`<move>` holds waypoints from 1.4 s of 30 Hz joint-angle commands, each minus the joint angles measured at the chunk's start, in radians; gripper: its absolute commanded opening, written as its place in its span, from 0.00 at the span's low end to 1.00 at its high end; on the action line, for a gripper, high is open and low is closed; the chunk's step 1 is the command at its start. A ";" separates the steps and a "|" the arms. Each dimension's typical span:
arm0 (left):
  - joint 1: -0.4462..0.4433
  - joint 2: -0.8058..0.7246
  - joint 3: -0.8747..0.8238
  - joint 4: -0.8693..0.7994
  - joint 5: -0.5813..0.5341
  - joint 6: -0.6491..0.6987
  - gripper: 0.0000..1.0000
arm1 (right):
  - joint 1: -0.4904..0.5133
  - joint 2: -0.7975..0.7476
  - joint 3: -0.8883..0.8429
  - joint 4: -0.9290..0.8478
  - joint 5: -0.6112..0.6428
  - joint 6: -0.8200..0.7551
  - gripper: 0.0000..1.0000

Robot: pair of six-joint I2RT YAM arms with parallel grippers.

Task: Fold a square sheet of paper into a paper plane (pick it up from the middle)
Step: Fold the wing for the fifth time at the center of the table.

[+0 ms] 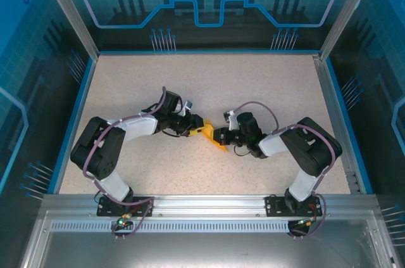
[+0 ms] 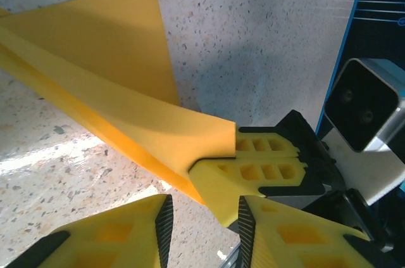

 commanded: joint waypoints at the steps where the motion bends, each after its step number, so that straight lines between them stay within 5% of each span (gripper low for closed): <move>1: -0.008 0.017 -0.013 0.045 0.038 -0.003 0.35 | -0.018 0.034 0.015 0.037 -0.044 0.065 0.00; 42: -0.042 0.161 0.040 0.167 0.041 0.038 0.26 | -0.103 0.147 0.015 0.089 -0.171 0.362 0.00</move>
